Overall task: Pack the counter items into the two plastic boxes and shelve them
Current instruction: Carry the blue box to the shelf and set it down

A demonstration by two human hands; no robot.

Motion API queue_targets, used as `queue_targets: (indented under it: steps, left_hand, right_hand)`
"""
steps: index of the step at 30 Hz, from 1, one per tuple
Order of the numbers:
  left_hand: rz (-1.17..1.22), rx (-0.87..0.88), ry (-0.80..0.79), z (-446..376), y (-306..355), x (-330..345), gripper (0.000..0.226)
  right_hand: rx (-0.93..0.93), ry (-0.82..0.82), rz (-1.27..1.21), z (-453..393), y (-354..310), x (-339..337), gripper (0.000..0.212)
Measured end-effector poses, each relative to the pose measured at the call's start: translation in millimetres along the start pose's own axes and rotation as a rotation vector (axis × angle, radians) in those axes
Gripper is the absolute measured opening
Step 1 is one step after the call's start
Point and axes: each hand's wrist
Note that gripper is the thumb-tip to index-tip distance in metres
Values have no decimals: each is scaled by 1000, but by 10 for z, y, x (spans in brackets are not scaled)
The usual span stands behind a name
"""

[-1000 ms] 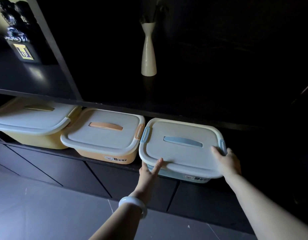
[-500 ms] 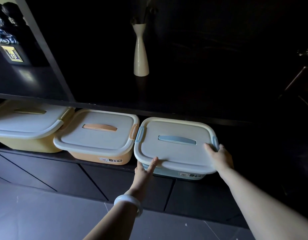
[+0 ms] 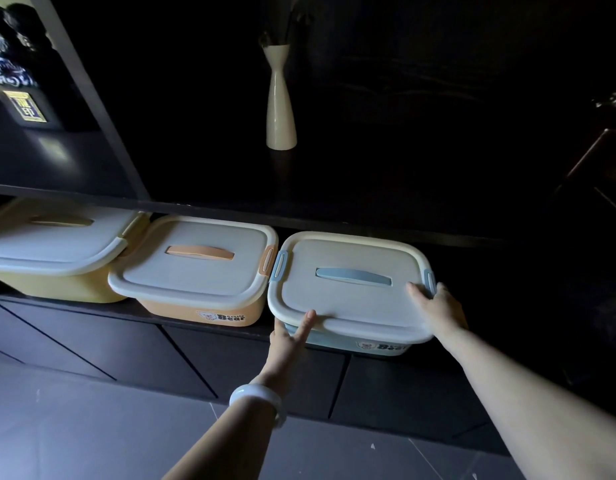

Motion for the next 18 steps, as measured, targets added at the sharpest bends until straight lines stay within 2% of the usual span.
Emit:
queue_targets:
  steps: [10, 15, 18]
  left_hand:
    - [-155, -7, 60, 20, 37, -3, 96]
    - [-461, -42, 167, -12, 44, 5, 81]
    - [-653, -21, 139, 40, 71, -2, 76]
  right_hand:
    - [-20, -43, 257, 29, -109, -52, 77]
    - [-36, -57, 377, 111, -166, -116, 70]
    - [-66, -50, 432, 225, -138, -174, 55]
Point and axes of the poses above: each hand's wrist, its own z-axis away from the middle knuckle, its own x-axis out of the palm, y = z × x, and after that the axes turned 5 degrees about -x, right-handed
